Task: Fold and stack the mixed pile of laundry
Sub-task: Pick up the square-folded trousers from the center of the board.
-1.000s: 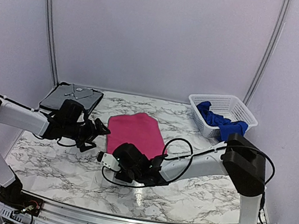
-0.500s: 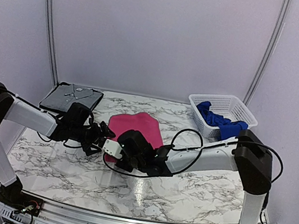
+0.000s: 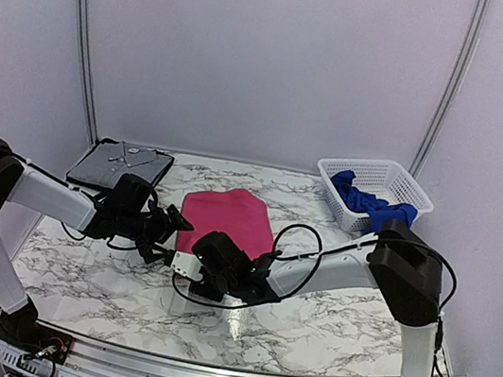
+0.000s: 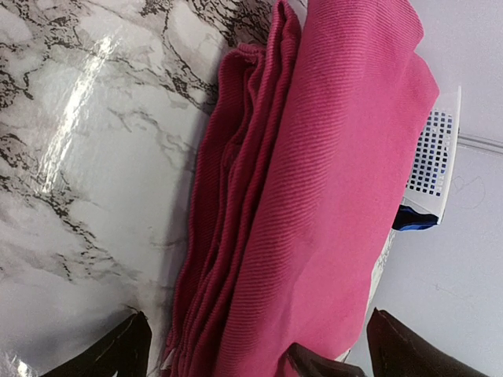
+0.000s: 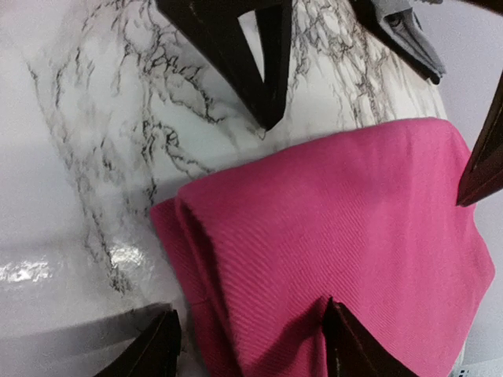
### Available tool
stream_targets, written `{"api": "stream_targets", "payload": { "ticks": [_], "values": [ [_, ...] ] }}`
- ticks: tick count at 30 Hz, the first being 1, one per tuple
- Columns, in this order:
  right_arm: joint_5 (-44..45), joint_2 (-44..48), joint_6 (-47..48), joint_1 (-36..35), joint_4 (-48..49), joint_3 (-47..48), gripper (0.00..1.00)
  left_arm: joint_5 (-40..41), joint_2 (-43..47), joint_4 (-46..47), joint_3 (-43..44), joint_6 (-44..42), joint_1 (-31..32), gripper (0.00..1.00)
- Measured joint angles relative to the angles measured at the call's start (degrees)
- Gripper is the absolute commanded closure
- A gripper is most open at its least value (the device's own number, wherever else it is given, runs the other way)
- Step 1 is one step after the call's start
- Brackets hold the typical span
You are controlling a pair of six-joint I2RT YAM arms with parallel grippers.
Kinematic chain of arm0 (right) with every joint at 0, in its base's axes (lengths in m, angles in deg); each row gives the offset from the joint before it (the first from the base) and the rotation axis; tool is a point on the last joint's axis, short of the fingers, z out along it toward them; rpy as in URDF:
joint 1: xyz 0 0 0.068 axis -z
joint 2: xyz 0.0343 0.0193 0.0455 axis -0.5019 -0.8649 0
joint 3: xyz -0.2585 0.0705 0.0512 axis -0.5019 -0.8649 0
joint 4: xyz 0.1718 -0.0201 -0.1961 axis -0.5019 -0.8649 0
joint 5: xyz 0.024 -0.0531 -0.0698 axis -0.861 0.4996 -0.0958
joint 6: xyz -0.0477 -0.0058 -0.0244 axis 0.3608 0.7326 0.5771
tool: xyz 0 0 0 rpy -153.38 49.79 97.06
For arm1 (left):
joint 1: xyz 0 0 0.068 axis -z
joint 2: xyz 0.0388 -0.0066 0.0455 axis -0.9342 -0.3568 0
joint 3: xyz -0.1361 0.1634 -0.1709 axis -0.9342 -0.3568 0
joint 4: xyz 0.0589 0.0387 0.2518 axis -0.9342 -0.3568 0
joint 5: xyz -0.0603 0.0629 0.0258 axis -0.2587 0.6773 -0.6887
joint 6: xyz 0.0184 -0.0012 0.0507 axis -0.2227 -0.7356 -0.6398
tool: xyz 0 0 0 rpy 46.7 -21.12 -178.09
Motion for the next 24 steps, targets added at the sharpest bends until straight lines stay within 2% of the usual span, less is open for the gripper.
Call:
{"api": "stream_targets", "payload": {
  "ticks": [5, 7, 10, 13, 18, 21, 22, 24],
  "values": [
    [0.5, -0.55, 0.15, -0.52, 1.05, 0.83, 0.17, -0.02, -0.15, 0.0, 0.0, -0.02, 0.0, 0.01],
    [0.5, -0.66, 0.46, -0.79, 1.62, 0.85, 0.15, -0.04, -0.26, 0.0, 0.0, 0.0, 0.0, 0.01],
    [1.36, -1.79, 0.83, -1.16, 3.67, 1.33, 0.19, -0.09, -0.28, 0.02, 0.02, 0.0, 0.0, 0.01],
    [3.43, -4.13, 1.11, -1.46, 5.75, 2.99, 0.33, -0.24, -0.31, 0.02, 0.02, 0.0, 0.0, 0.01],
    [4.74, -6.8, 0.48, -1.57, 7.45, 4.59, 0.73, -0.26, -0.31, 0.02, 0.02, -0.02, 0.0, 0.01],
    [4.59, -7.85, -0.66, -1.46, 7.23, 5.2, 0.93, -0.26, -0.31, 0.02, 0.02, 0.0, -0.13, 0.01],
    [4.61, -7.89, -0.9, -1.49, 7.23, 5.38, 0.98, -0.26, -0.31, 0.02, 0.0, 0.0, -0.28, 0.01],
    [4.37, -7.76, -1.46, -1.4, 6.99, 5.6, 1.0, -0.24, -0.31, 0.02, 0.0, 0.0, -0.42, 0.01]
  ]
}}
